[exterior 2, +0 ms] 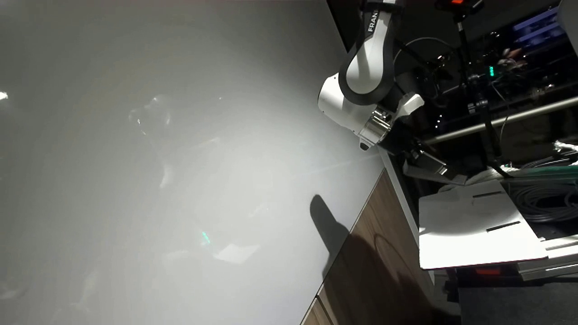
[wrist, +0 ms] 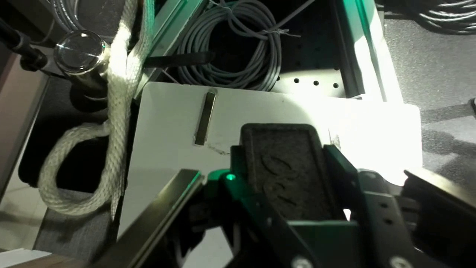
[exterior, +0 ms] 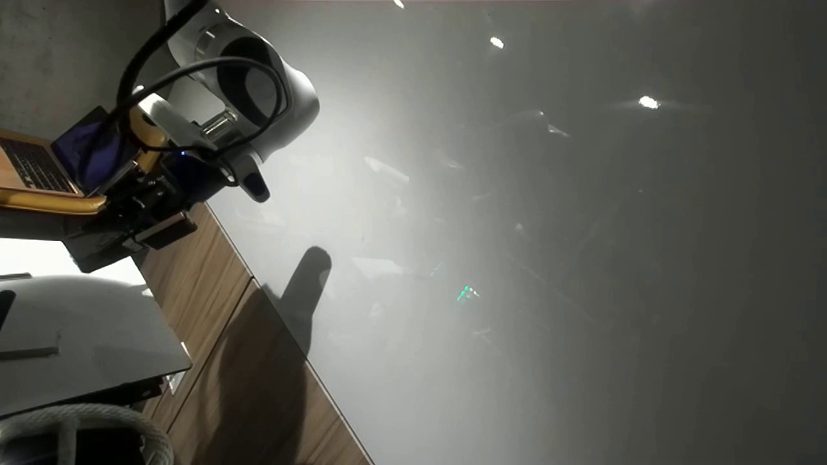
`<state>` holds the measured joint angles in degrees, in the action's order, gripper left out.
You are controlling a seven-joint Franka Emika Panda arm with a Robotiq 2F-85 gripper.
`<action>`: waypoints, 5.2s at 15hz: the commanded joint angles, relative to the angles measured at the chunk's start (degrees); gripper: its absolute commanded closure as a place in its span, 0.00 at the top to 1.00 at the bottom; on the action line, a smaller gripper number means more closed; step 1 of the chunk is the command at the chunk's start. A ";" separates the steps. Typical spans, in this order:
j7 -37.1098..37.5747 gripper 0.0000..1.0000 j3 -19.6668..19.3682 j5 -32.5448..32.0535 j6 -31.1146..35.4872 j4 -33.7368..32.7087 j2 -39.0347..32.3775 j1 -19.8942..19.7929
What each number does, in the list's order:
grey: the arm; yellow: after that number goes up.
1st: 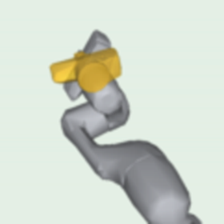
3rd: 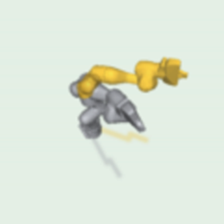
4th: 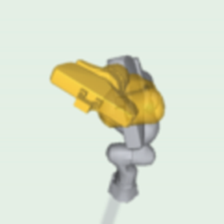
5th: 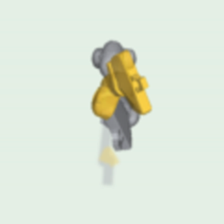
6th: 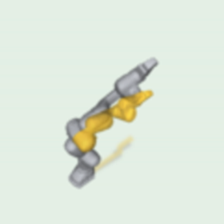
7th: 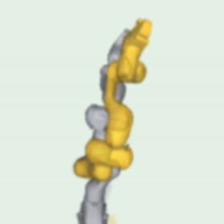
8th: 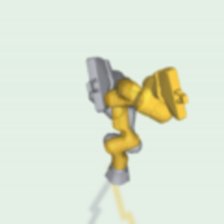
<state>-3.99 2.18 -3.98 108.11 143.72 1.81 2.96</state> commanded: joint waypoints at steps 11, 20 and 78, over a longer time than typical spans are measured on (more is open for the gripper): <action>-2.45 0.29 -0.34 1.40 6.97 -4.51 -11.07 -1.29; -2.06 0.29 -0.27 1.09 6.57 -8.71 -18.11 -1.38; 1.93 0.87 1.79 -10.79 13.81 -0.80 -13.44 3.61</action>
<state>-2.77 4.69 -12.75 121.52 141.40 -14.71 7.17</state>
